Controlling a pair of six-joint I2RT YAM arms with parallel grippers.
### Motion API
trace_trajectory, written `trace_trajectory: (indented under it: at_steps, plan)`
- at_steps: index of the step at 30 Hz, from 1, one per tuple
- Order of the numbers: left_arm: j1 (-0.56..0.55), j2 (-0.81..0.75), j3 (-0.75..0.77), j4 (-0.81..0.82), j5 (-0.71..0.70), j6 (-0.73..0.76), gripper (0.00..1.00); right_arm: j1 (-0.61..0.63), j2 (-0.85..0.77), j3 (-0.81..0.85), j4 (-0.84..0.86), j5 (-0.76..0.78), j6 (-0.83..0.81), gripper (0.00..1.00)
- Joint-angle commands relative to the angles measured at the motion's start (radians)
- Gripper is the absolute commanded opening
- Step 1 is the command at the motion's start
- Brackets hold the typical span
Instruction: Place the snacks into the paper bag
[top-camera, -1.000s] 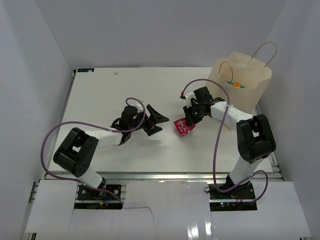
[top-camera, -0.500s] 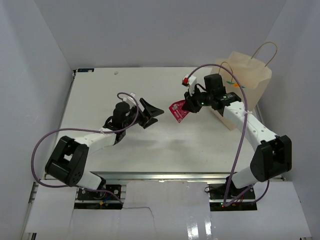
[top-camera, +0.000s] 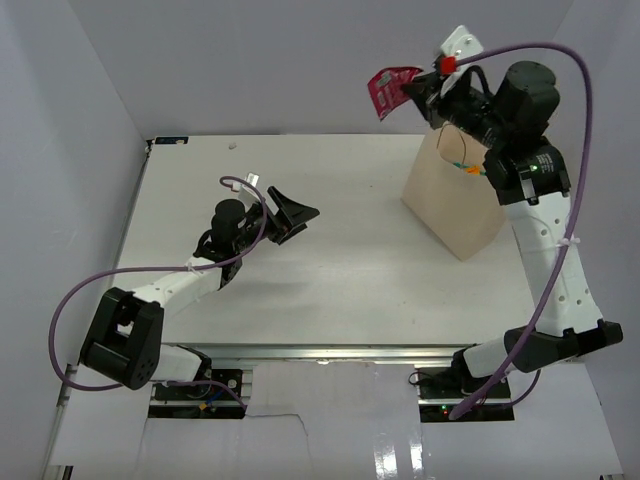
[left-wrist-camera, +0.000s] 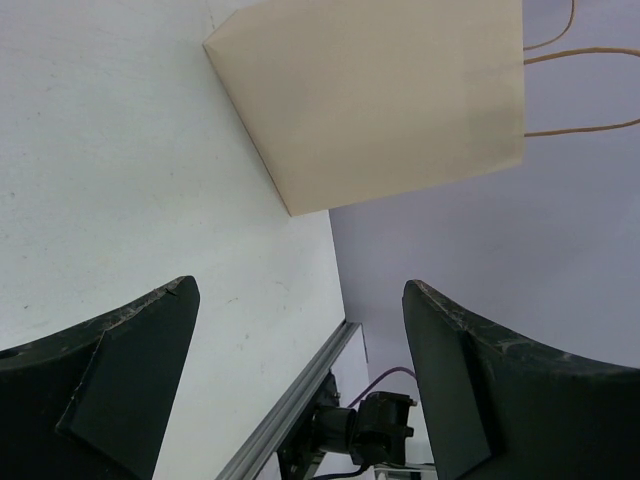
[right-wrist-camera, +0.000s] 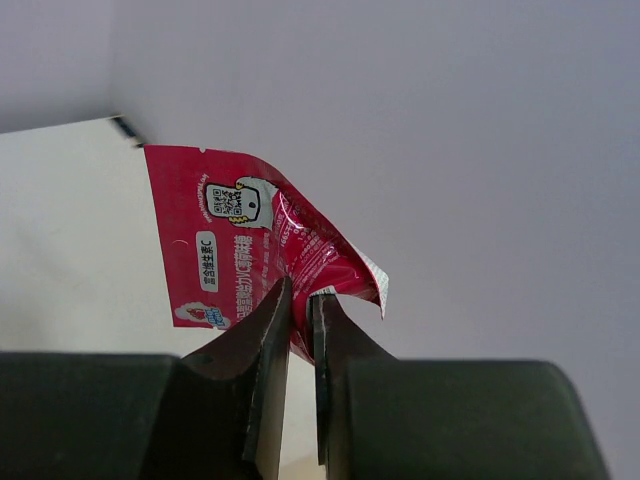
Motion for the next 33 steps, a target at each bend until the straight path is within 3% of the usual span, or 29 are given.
trace_trajectory:
  at_steps: [1, 6, 13, 16, 17, 19, 20, 22, 23, 29, 33]
  plan:
    - [0.001, -0.031, 0.03, 0.0, 0.026, 0.036, 0.93, -0.117, 0.031, 0.052, 0.064, 0.126, 0.019, 0.08]
    - [0.001, -0.049, 0.016, 0.0, 0.029, 0.05, 0.93, -0.379, 0.078, 0.057, 0.078, 0.122, 0.099, 0.08]
    - [0.003, -0.041, 0.025, 0.0, 0.055, 0.076, 0.93, -0.472, 0.063, -0.185, 0.064, 0.171, 0.069, 0.08]
    - [0.003, -0.037, 0.036, -0.001, 0.068, 0.102, 0.93, -0.504, 0.068, -0.25, 0.043, 0.16, 0.065, 0.16]
    - [0.003, -0.04, 0.042, -0.01, 0.07, 0.125, 0.93, -0.506, 0.066, -0.261, 0.032, 0.14, 0.057, 0.36]
    - [0.003, -0.047, 0.051, -0.024, 0.072, 0.159, 0.94, -0.506, 0.055, -0.273, -0.006, 0.099, 0.039, 0.65]
    - [0.003, -0.057, 0.063, -0.048, 0.068, 0.177, 0.94, -0.506, 0.049, -0.269, -0.017, 0.091, 0.031, 0.84]
    - [0.003, -0.063, 0.077, -0.075, 0.061, 0.231, 0.95, -0.506, 0.04, -0.246, -0.031, 0.077, 0.033, 1.0]
    - [0.003, -0.066, 0.09, -0.095, 0.059, 0.25, 0.95, -0.506, 0.038, -0.194, -0.055, 0.073, 0.036, 0.9]
    - [0.004, -0.08, 0.136, -0.125, 0.065, 0.355, 0.97, -0.506, 0.046, 0.021, -0.152, 0.047, 0.167, 0.9]
    - [0.006, -0.093, 0.175, -0.136, 0.076, 0.418, 0.98, -0.503, 0.015, 0.09, -0.163, -0.157, 0.207, 0.9]
